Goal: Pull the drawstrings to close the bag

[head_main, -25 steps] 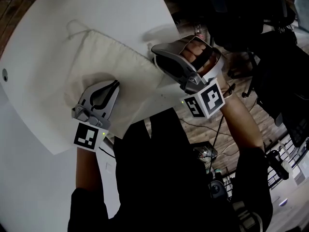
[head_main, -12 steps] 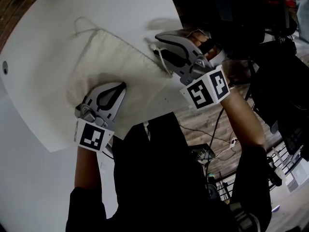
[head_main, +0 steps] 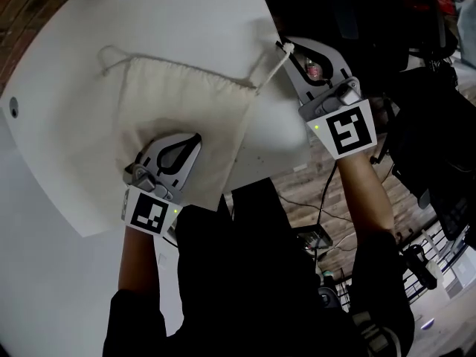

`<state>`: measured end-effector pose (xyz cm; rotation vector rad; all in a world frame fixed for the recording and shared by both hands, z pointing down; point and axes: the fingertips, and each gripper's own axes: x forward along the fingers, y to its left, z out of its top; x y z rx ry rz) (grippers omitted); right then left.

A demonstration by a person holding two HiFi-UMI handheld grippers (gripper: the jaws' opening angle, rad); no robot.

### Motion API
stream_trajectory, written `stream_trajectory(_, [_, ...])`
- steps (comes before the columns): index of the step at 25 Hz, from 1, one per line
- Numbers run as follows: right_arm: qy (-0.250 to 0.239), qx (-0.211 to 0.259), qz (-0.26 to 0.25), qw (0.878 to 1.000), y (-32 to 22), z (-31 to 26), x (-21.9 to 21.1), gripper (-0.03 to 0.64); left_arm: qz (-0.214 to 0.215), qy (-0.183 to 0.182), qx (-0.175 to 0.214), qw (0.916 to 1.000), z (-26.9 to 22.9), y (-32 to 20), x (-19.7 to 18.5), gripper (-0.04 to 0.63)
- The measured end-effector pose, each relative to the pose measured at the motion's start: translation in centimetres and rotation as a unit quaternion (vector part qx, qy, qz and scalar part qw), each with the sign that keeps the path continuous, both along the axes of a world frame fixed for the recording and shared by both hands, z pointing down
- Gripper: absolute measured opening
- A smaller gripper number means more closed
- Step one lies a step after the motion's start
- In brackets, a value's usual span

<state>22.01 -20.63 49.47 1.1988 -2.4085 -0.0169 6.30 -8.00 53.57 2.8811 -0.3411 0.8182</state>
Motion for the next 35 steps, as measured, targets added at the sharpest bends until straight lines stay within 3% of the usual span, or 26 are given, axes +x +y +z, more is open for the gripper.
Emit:
stream_trajectory(4, [-0.004, 0.015, 0.026, 1.000, 1.0, 0.0, 0.9, 0.019, -0.002, 0.003, -0.001, 1.0000, 0.0, -0.1, 0.1, 0.014])
stream_trajectory(8, [-0.043, -0.013, 0.055, 0.998, 2.7, 0.1, 1.8, 0.012, -0.019, 0.024, -0.014, 0.9994, -0.7, -0.6, 0.4, 0.014])
stream_trajectory(11, [-0.054, -0.006, 0.046, 0.998, 3.9, -0.8, 1.6, 0.012, -0.038, 0.033, 0.028, 0.9984, -3.2, -2.8, -1.3, 0.014])
stream_trajectory(14, [-0.052, -0.010, 0.036, 0.998, 4.7, -0.8, 0.8, 0.012, -0.068, 0.003, 0.090, 0.9937, -4.5, -7.2, -5.7, 0.014])
stream_trajectory(20, [-0.033, -0.028, 0.053, 0.998, 4.6, -0.3, 0.0, 0.012, -0.136, -0.092, 0.130, 0.9778, -2.5, -15.5, -13.5, 0.014])
stream_trajectory(22, [-0.028, -0.031, 0.055, 0.998, 4.5, -0.2, -0.4, 0.012, -0.121, -0.120, 0.147, 0.9743, -1.5, -17.3, -14.5, 0.044])
stream_trajectory(24, [-0.024, -0.032, 0.056, 0.998, 4.4, -0.2, -0.9, 0.012, -0.082, -0.140, 0.149, 0.9754, 0.0, -17.8, -14.8, 0.116])
stream_trajectory(25, [-0.023, -0.032, 0.056, 0.998, 4.3, -0.3, -1.2, 0.012, -0.066, -0.144, 0.146, 0.9765, 0.6, -17.8, -14.8, 0.117])
stream_trajectory(35, [-0.021, -0.026, 0.058, 0.998, 3.3, -0.4, -2.9, 0.014, -0.049, -0.116, 0.093, 0.9877, 1.9, -18.6, -13.8, 0.117])
